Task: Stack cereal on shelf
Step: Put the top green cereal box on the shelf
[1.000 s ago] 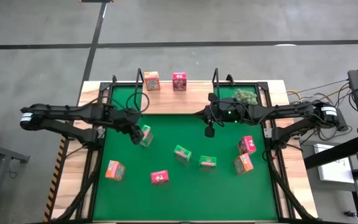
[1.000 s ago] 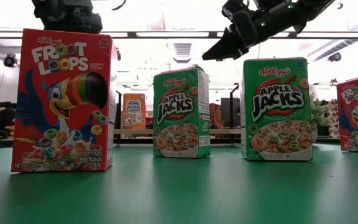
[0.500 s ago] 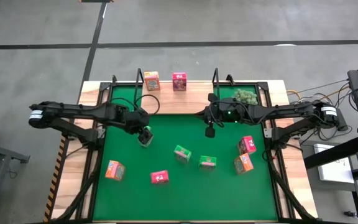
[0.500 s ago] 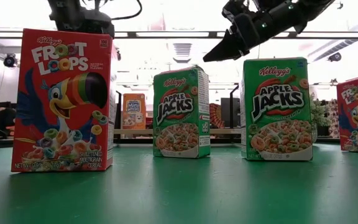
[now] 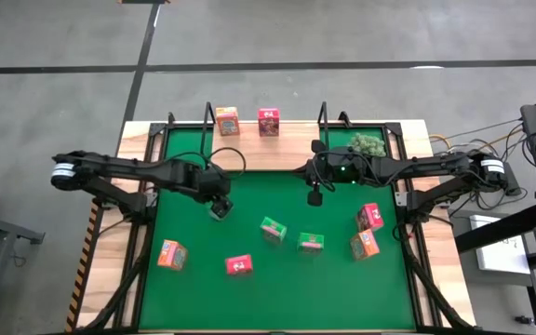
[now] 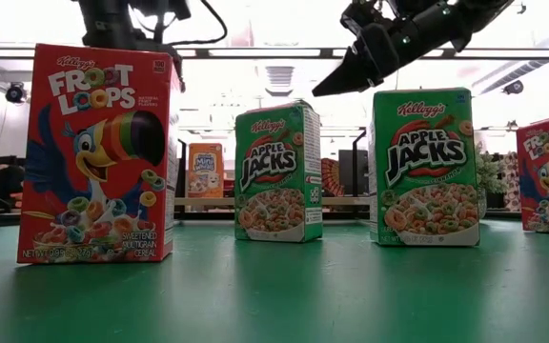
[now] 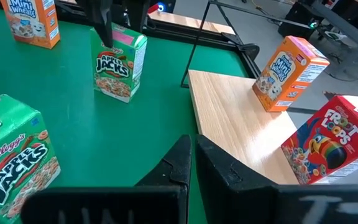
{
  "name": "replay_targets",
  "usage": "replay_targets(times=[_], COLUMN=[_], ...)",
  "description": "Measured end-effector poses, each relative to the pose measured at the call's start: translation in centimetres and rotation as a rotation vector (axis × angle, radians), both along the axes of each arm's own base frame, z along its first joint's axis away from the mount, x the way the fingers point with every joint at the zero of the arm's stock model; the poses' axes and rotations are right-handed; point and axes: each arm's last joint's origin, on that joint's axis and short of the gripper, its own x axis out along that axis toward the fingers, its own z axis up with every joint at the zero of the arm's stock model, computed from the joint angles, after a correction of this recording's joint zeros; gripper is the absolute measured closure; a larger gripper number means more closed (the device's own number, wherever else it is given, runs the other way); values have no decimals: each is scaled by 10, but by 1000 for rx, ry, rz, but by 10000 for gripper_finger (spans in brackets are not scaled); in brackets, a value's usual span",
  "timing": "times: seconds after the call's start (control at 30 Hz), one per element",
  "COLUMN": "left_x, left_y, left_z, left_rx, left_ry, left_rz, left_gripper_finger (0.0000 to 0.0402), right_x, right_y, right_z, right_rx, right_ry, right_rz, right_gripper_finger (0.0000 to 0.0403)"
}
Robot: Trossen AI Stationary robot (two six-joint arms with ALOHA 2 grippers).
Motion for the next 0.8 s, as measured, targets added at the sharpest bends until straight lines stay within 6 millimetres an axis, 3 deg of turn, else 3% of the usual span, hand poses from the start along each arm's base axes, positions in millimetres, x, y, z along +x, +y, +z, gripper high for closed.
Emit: replay_targets(times=[0.8], left_x=[4], left_y=[-3], left_z=[-7], left_rx=[8], left_ry=[29], left_rz=[-22], left_gripper_finger=[237], right_x=[0], right_y=[0], right_z=[-2], right_rx=[0], right_ry=[5], right_rz=[0], right_gripper_finger=[390])
